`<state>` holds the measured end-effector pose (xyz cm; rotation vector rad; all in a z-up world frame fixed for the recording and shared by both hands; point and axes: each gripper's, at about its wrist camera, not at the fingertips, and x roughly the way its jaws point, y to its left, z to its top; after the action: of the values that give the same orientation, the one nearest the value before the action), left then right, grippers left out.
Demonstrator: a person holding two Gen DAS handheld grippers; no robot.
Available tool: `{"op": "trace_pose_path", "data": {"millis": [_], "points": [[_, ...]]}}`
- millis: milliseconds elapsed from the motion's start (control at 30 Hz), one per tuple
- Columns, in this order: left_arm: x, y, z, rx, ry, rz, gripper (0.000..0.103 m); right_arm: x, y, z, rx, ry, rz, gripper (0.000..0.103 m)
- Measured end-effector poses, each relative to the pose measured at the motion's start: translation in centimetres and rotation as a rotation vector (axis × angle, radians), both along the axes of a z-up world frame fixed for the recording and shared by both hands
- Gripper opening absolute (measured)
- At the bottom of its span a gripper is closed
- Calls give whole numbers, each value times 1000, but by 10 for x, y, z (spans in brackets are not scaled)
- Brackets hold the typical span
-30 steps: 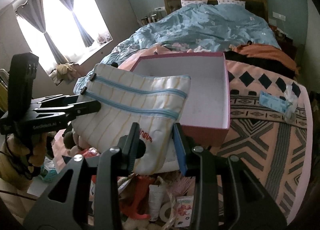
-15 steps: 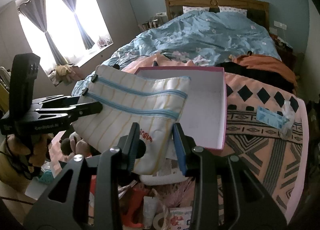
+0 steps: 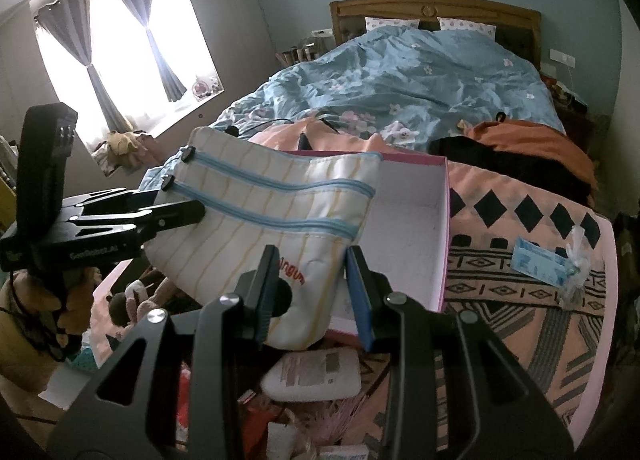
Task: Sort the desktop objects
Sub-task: 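Move the held pouch over the opening of the pink box, then lower the pouch into the pink box and open the left gripper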
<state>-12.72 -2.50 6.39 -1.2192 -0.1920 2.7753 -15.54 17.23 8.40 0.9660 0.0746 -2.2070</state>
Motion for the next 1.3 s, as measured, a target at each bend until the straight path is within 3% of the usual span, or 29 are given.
{"op": "trace_pose_path", "data": {"millis": [667, 1300], "points": [[-44, -3, -23, 4, -39, 24, 51, -47, -14, -22, 31, -41, -15, 37], [-86, -15, -74, 29, -131, 84, 51, -92, -41, -59, 104, -92, -21, 37]]}}
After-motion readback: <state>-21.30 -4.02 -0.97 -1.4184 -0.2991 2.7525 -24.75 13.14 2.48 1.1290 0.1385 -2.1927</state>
